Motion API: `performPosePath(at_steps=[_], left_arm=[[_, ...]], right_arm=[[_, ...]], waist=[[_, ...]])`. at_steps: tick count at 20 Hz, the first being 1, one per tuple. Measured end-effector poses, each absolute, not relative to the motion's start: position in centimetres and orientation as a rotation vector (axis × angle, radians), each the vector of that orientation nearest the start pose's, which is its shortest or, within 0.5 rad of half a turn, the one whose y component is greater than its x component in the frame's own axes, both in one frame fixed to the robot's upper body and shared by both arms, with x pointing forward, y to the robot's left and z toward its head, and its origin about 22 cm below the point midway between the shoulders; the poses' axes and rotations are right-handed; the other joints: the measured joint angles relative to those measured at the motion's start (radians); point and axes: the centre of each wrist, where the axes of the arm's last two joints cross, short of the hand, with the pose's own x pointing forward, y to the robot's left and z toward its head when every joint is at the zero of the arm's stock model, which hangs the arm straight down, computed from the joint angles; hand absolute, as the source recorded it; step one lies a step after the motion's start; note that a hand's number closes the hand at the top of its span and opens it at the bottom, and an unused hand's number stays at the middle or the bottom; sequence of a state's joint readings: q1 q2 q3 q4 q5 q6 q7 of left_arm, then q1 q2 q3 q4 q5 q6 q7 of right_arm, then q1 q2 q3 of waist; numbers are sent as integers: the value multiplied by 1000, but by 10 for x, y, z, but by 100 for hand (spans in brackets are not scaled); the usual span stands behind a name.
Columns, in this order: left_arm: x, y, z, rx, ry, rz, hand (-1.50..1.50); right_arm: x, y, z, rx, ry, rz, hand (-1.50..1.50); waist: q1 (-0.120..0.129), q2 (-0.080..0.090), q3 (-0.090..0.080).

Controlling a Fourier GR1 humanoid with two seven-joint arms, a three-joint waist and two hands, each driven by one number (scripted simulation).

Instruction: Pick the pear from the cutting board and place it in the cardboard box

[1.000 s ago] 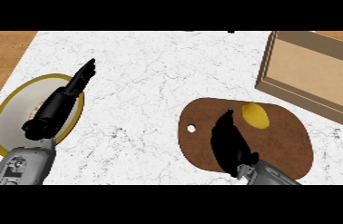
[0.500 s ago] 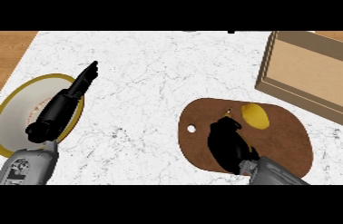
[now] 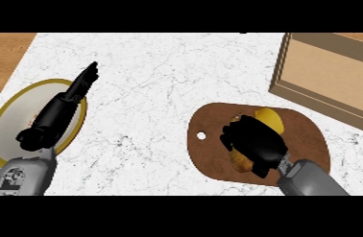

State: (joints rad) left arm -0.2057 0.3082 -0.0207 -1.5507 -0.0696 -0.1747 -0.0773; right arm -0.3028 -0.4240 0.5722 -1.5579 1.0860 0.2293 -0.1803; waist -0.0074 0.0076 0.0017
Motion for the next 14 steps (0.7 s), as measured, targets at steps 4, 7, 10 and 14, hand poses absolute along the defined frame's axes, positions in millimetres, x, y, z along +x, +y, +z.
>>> performPosePath(at_steps=[4, 7, 10, 14], left_arm=[[291, 275, 65, 109, -1750, -529, 0], [289, 272, 60, 109, -1749, -527, 0], [288, 274, 62, 109, -1745, -522, 0], [290, 273, 62, 112, -1747, -521, 0]], right_arm=[[276, -207, 62, -535, -1739, 1805, 150], [279, -228, 84, -560, -1856, 1744, 150], [278, -247, 118, -589, -1933, 1656, 150], [284, -268, 151, -666, -1968, 1406, 150]], waist=[[-1, -4, 0], [-1, -7, -1], [-4, -10, -1], [-7, -11, -2]])
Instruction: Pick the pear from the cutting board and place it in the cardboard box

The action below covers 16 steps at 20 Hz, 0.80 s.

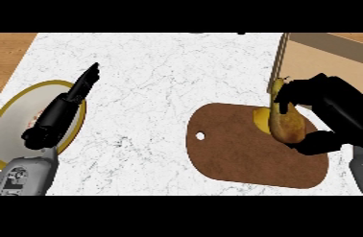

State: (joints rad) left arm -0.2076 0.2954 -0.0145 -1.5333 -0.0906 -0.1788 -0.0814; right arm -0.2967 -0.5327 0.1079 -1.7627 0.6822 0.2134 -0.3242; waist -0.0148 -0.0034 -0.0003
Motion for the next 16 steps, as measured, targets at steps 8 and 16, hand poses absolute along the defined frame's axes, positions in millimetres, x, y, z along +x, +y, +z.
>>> performPosePath(at_steps=[8, 16], left_arm=[[290, 267, 62, 94, -1753, -527, 0], [299, 260, 66, 83, -1761, -549, 0]], right_arm=[[315, -324, 195, -823, -1883, 974, 150], [363, -383, 217, -949, -1759, 850, 150]], waist=[[18, 4, 0], [37, 11, 1]])
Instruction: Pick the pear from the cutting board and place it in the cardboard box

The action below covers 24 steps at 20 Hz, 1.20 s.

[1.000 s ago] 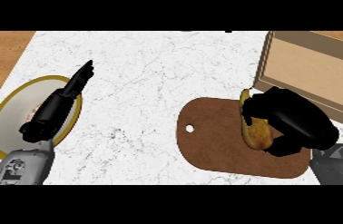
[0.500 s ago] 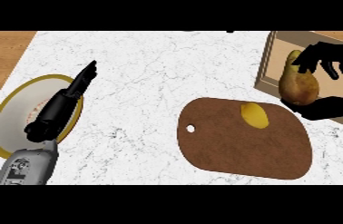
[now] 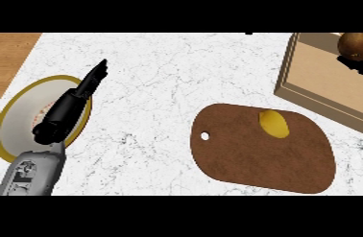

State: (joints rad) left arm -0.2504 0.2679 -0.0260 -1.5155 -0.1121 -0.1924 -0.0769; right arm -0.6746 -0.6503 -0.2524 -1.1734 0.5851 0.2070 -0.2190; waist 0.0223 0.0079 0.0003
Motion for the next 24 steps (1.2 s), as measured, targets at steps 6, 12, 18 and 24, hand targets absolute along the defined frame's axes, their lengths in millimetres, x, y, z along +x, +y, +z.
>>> performPosePath(at_steps=[6, 12, 18, 24], left_arm=[[299, 253, 66, 73, -1762, -559, 0], [301, 260, 70, 63, -1773, -564, 0], [300, 250, 76, 49, -1784, -574, 0], [302, 246, 75, 50, -1785, -571, 0]], right_arm=[[377, -419, 207, -965, -1536, 1002, 150], [378, -456, 193, -880, -1348, 1121, 150], [373, -480, 188, -805, -1170, 1227, -150], [373, -488, 187, -659, -1257, 1275, -150]], waist=[[13, 5, 0], [30, 11, 2], [45, 16, 3], [43, 17, 4]])
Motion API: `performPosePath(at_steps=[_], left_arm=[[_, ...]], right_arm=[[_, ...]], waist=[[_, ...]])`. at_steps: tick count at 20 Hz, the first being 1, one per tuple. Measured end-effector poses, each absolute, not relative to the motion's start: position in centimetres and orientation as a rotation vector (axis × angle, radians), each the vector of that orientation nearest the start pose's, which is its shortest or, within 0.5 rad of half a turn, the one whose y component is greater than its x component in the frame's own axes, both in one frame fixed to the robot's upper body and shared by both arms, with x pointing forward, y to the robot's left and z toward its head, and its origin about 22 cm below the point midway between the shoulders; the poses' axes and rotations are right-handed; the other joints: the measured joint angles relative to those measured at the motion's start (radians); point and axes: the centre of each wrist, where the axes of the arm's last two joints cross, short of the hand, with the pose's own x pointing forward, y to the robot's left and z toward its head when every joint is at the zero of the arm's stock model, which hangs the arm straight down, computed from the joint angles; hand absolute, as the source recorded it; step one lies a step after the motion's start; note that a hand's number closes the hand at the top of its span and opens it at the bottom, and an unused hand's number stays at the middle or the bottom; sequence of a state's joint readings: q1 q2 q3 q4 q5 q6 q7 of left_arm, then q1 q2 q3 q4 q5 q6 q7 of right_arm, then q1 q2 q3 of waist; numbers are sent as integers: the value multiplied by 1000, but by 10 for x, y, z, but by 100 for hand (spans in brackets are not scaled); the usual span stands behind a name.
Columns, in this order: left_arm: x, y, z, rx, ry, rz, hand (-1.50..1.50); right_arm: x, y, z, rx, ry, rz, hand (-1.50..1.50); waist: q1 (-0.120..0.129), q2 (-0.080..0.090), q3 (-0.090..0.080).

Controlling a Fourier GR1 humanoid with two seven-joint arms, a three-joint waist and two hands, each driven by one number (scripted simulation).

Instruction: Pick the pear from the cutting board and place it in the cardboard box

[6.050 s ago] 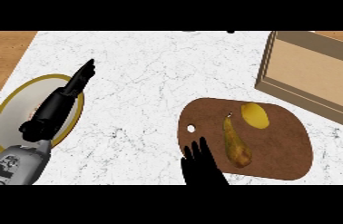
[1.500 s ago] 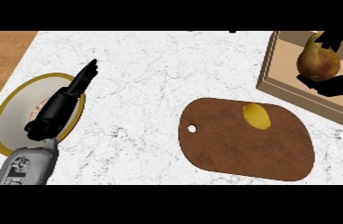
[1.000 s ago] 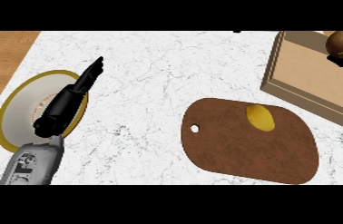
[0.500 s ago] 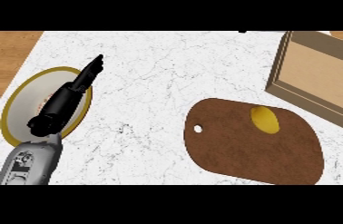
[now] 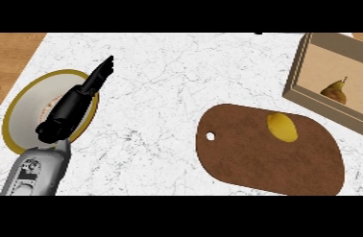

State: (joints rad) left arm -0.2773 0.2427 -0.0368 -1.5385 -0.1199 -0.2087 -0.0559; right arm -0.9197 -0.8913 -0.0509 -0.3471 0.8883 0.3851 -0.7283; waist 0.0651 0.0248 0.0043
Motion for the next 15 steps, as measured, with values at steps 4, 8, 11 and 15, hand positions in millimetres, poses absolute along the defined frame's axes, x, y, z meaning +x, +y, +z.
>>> performPosePath(at_steps=[4, 8, 11, 15], left_arm=[[300, 249, 73, 50, -1777, -573, 0], [301, 252, 75, 55, -1776, -566, 0], [301, 252, 74, 54, -1777, -568, 0], [300, 253, 73, 50, -1788, -569, 0]], right_arm=[[378, -486, 182, -563, -1492, 1063, -150], [381, -485, 175, -395, -1665, 701, -150], [377, -492, 175, -297, -1696, 473, -150], [362, -511, 183, -229, -1707, 265, -150]], waist=[[-3, -2, 2], [-11, -4, 3], [-10, 1, 2], [-1, 7, 3]])
